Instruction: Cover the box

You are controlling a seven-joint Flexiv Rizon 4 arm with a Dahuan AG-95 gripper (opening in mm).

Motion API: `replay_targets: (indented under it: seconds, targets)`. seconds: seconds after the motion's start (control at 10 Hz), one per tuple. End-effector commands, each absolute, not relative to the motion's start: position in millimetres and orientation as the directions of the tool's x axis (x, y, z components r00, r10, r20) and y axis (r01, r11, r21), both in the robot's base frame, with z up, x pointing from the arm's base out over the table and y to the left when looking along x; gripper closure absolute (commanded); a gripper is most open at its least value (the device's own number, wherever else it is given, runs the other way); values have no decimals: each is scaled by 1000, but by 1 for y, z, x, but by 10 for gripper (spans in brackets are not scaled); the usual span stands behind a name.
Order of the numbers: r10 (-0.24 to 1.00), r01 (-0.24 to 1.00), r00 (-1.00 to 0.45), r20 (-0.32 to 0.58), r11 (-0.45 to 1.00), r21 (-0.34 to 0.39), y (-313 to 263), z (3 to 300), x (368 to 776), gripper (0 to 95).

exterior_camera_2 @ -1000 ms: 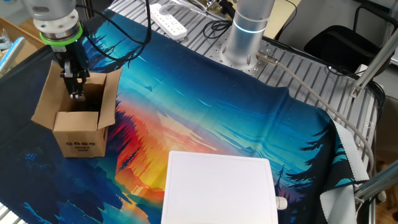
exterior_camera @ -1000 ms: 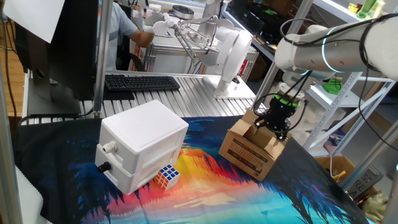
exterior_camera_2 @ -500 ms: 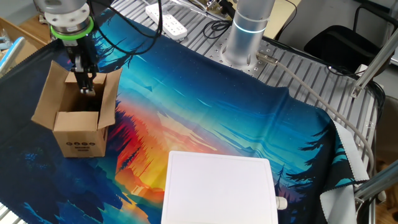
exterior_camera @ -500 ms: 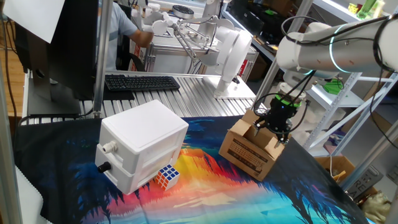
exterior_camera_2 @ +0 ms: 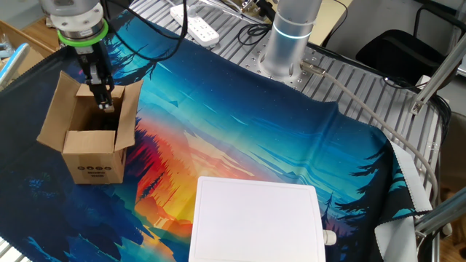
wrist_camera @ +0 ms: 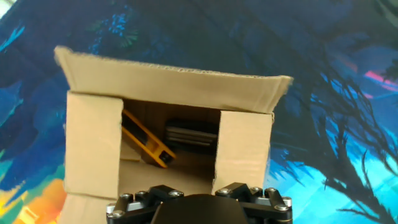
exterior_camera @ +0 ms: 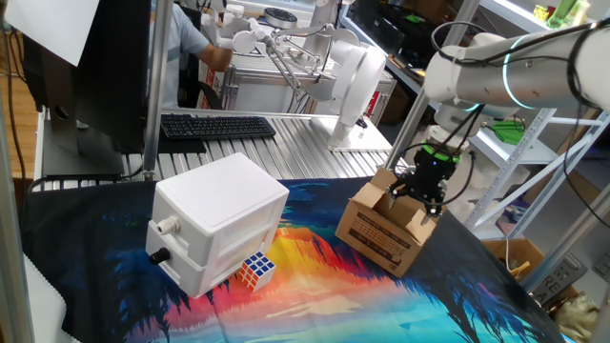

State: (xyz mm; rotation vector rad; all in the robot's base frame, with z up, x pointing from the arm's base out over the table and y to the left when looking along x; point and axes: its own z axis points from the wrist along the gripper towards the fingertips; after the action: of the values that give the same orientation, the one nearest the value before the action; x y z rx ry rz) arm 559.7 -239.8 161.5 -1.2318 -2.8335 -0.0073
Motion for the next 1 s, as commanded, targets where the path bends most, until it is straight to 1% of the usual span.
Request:
replay_targets:
  seconds: [0.1, 0.3, 0.5, 0.8, 0.9, 1.0]
  targets:
    - [730, 730, -682, 42, 683, -26, -242, 162, 565, 190]
    - [720, 720, -692, 44, 694, -28, -242, 162, 565, 190]
    - [690, 690, -724, -6, 723, -34, -242, 162, 565, 190]
    - [586, 586, -810, -2, 810, -14, -242, 162, 565, 190]
    - [527, 527, -850, 5, 850, -8, -242, 162, 565, 190]
    - [468, 469, -883, 17, 883, 15, -242, 162, 565, 190]
